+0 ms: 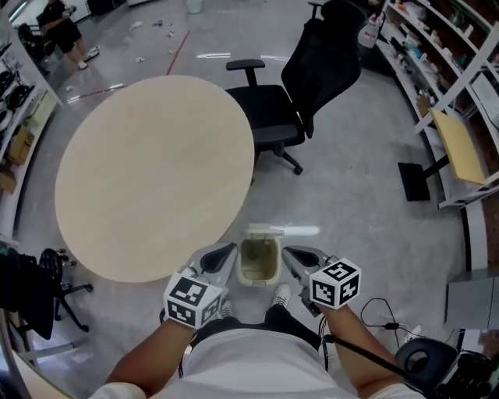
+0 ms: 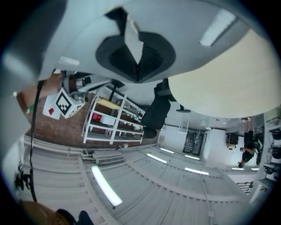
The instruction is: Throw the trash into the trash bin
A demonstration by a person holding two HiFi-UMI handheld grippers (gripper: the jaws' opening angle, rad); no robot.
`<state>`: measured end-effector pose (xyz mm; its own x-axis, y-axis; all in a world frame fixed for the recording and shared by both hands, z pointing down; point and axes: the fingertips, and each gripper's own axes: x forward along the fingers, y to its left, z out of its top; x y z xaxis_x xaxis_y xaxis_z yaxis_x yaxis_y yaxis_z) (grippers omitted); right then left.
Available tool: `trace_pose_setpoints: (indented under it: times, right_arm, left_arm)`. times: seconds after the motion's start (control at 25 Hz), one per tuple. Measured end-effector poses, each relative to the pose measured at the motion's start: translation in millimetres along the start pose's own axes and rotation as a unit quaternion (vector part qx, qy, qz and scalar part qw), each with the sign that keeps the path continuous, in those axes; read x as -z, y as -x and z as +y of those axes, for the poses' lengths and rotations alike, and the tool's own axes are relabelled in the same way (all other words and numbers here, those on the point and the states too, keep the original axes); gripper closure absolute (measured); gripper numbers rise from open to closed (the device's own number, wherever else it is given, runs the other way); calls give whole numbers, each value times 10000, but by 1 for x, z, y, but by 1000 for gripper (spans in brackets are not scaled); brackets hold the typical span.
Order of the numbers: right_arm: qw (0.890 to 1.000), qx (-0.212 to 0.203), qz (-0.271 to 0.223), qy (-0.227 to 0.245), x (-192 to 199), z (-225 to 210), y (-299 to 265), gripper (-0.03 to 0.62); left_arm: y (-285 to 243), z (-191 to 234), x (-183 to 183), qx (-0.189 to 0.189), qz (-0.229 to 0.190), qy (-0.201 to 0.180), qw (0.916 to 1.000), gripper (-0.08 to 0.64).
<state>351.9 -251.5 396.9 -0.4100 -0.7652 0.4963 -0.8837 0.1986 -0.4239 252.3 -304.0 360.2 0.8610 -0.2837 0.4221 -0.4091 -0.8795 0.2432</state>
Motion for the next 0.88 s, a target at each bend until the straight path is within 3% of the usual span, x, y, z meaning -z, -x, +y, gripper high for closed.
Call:
trace_pose_setpoints:
  times: [0.28,0.4,0.64,0.88]
  right_arm:
    - [9888,428,-1261,667,-82,54,53,589]
    - [9845,708,-1332,895,-82,68,62,589]
    - [9788,1068,-1538,827,-73,89,73,589]
    - [9770,1028,-1606,961,-72,101,82,590]
  left_arm:
    - [30,-36,-65,520,-732,-706,9935,552]
    - [39,-37,-67,688,-736,-630,9929,552]
    - [55,-36,-65,923,-781,-585,9909,552]
    - [69,-27,-62,714,-805,-598,9924,552]
